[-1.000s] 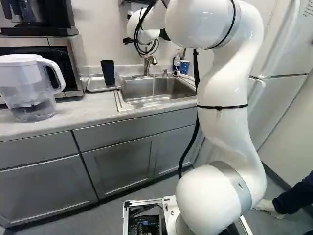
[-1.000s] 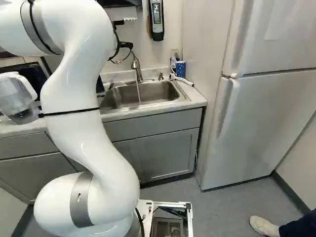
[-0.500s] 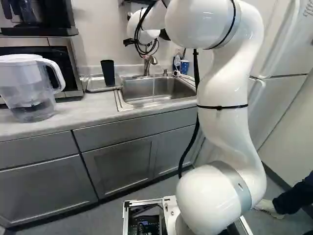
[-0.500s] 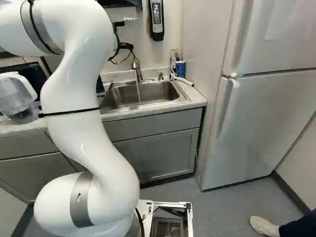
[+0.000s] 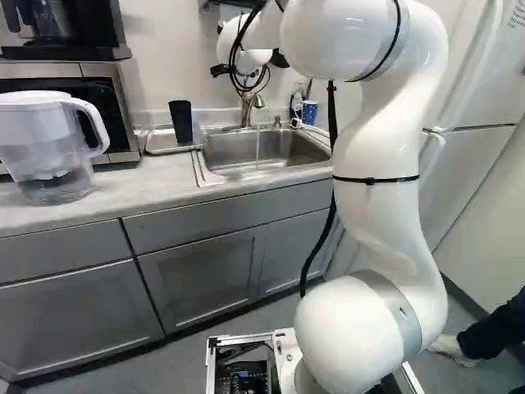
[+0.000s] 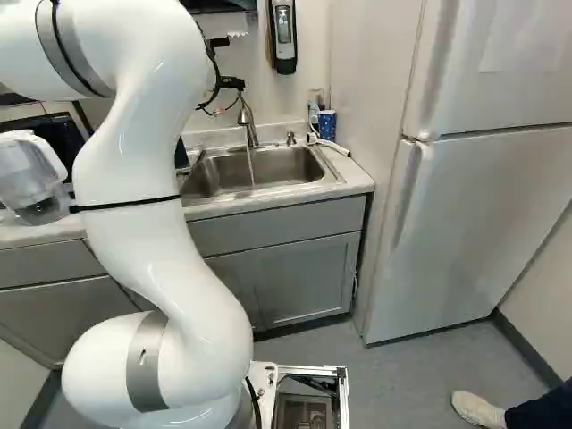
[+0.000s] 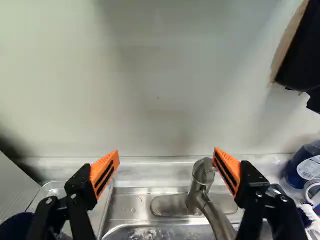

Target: Rinse the cup and place it in the tray

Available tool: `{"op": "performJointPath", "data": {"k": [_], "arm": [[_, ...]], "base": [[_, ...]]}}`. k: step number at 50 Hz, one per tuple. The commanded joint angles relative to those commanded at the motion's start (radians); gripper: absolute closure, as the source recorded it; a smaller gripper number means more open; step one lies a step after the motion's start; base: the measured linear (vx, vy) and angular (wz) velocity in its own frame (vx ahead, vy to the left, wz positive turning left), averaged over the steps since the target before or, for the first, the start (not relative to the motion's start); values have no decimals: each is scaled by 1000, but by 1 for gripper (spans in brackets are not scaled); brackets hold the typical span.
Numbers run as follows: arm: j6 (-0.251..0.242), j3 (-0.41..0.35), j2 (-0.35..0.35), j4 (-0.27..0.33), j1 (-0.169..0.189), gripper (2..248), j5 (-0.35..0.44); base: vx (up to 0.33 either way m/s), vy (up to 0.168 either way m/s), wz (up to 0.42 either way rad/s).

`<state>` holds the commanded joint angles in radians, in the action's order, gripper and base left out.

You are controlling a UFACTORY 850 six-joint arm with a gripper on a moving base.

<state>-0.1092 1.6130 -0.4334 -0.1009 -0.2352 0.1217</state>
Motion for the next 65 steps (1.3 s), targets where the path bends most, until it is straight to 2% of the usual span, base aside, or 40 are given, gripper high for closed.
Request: {"op": "performJointPath", "data": {"k": [49, 65], "arm": [[0, -15, 12, 0, -5, 3, -53], [0, -65, 54, 0, 12, 3, 8]], "base": [[0, 0, 0], [0, 0, 0]]}}
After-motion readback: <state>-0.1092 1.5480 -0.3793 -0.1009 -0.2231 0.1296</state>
